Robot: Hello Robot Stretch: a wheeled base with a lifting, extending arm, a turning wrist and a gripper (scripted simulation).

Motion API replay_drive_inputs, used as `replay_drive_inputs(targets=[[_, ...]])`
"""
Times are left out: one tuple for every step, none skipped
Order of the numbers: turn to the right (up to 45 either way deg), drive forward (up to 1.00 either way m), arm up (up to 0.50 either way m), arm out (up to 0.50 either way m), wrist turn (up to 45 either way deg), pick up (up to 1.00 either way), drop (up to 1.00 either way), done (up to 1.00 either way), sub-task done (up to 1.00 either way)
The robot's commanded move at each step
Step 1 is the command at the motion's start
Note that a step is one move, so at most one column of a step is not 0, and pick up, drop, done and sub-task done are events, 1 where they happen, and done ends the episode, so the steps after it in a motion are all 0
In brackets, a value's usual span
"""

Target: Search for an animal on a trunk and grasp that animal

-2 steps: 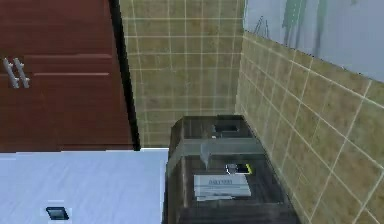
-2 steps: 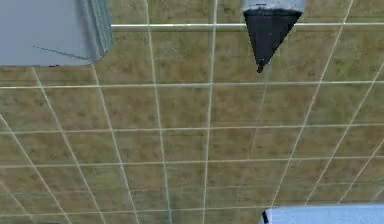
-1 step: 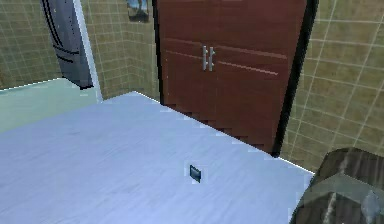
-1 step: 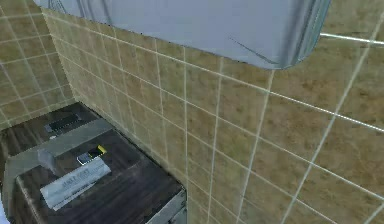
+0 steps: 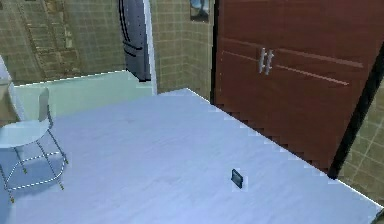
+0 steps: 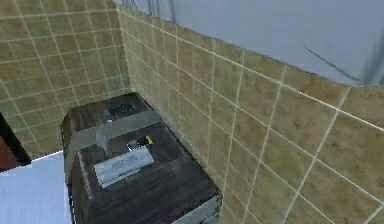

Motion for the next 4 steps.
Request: replay_drive_inputs(targets=[[0.0, 0.25, 0.0, 0.0, 0.0, 0.0, 0.0, 0.0, 0.0], [3.0, 0.0, 0.0, 0.0, 0.0, 0.0, 0.0, 0.0, 0.0], [0.0, 0.25, 0.0, 0.0, 0.0, 0.0, 0.0, 0.0, 0.0], [-15.0, 0.0, 0.0, 0.0, 0.0, 0.0, 0.0, 0.0, 0.0]])
